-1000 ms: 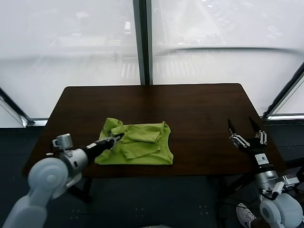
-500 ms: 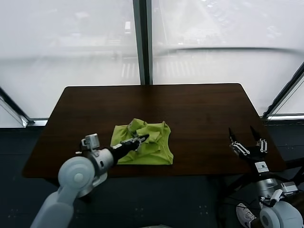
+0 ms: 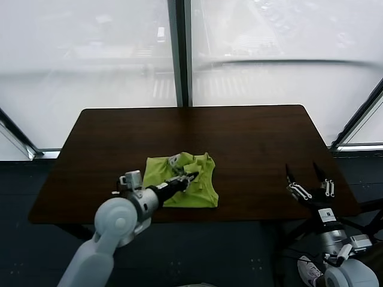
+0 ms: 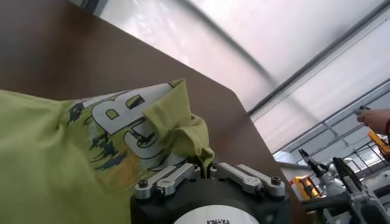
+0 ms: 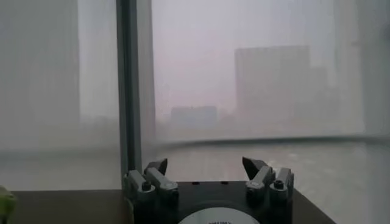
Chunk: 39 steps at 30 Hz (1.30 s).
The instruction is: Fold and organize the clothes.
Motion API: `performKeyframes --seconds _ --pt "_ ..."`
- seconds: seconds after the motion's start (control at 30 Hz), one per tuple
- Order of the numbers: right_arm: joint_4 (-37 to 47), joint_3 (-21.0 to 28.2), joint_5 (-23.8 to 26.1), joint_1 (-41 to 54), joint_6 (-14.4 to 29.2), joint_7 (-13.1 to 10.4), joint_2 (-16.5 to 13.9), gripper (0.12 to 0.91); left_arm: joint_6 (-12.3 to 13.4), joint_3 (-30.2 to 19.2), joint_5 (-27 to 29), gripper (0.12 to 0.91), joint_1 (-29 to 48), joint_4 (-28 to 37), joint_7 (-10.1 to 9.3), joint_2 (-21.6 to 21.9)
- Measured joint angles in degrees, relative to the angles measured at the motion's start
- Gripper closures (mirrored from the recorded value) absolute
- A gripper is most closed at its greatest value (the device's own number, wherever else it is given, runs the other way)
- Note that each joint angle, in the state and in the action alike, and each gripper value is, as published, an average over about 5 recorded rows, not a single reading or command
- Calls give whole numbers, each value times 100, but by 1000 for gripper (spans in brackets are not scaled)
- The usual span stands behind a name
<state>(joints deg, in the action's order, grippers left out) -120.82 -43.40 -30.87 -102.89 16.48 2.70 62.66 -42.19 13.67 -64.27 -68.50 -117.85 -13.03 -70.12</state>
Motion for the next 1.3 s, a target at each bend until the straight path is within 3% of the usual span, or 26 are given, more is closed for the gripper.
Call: performKeyframes --seconds 0.23,0.37,0.57,0.77,0.87,1.0,1.13,1.3 --pt "29 -14 38 -70 21 10 -65 118 0 -262 508 276 -34 360 9 -600" --pt "71 25 45 -15 15 1 -164 118 0 -445 709 140 -160 371 5 -972" --pt "139 263 301 165 -188 -69 -304 118 0 -646 966 123 -397 90 82 -1311" --pt "144 857 552 519 -767 -164 -608 118 0 -465 1652 123 -607 -556 669 -1181" --pt "252 1386 593 973 -1213 -329 -824 118 12 -114 1902 123 -701 -897 850 -887" --pt "491 2229 591 1867 -1781 -520 -949 118 270 562 2045 123 -866 -1198 889 -326" --pt "832 3013 711 2724 -1988 -571 -896 118 503 1256 2107 123 -1080 -1364 882 68" --pt "1290 3814 935 3533 -2143 -591 -730 118 704 1809 2391 123 -1412 -1496 914 174"
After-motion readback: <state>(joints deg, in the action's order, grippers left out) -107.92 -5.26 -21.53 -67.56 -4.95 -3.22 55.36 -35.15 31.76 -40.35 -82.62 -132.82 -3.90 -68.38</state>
